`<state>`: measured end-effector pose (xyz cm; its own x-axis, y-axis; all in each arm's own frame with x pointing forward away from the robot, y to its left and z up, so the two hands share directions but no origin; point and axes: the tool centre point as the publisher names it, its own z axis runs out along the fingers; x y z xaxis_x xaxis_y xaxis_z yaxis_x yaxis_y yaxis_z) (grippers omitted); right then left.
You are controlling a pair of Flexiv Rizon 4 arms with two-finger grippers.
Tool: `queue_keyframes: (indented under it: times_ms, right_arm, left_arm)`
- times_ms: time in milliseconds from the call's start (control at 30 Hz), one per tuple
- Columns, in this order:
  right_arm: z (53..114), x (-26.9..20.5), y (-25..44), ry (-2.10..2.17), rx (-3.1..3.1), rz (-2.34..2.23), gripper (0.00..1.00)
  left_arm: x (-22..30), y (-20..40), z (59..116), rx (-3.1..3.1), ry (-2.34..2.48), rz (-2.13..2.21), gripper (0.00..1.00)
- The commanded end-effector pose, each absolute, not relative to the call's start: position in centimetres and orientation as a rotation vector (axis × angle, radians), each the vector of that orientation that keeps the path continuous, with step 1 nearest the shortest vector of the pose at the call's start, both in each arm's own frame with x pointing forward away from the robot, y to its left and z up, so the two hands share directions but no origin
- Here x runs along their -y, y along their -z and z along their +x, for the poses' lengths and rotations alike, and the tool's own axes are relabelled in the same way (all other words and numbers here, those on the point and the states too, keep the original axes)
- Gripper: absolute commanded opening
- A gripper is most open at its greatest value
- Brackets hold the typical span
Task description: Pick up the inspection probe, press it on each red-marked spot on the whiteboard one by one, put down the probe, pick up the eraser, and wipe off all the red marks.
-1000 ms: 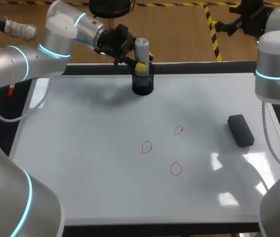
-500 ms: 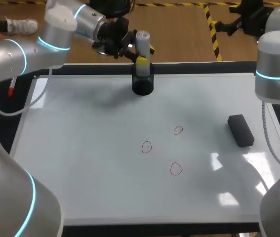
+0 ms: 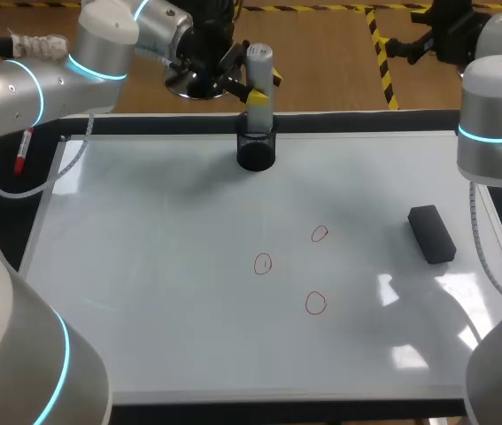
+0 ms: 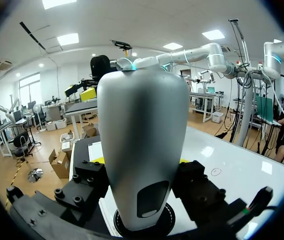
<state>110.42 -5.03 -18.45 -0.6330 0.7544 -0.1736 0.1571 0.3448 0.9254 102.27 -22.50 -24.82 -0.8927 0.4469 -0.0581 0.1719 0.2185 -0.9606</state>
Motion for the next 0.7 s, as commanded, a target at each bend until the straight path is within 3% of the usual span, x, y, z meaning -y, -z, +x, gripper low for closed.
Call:
queue_keyframes:
  times_ms: [33,700]
  right_arm:
    - [110.4,5.0,18.4,-1.291,-2.013,0.793,1.0]
    - [110.4,5.0,18.4,-1.291,-2.013,0.793,1.0]
  left_arm:
    - [22.2,23.5,101.6,2.286,-1.727,-0.592,0.0]
    - [22.4,20.8,101.8,2.313,-1.721,-0.622,0.0]
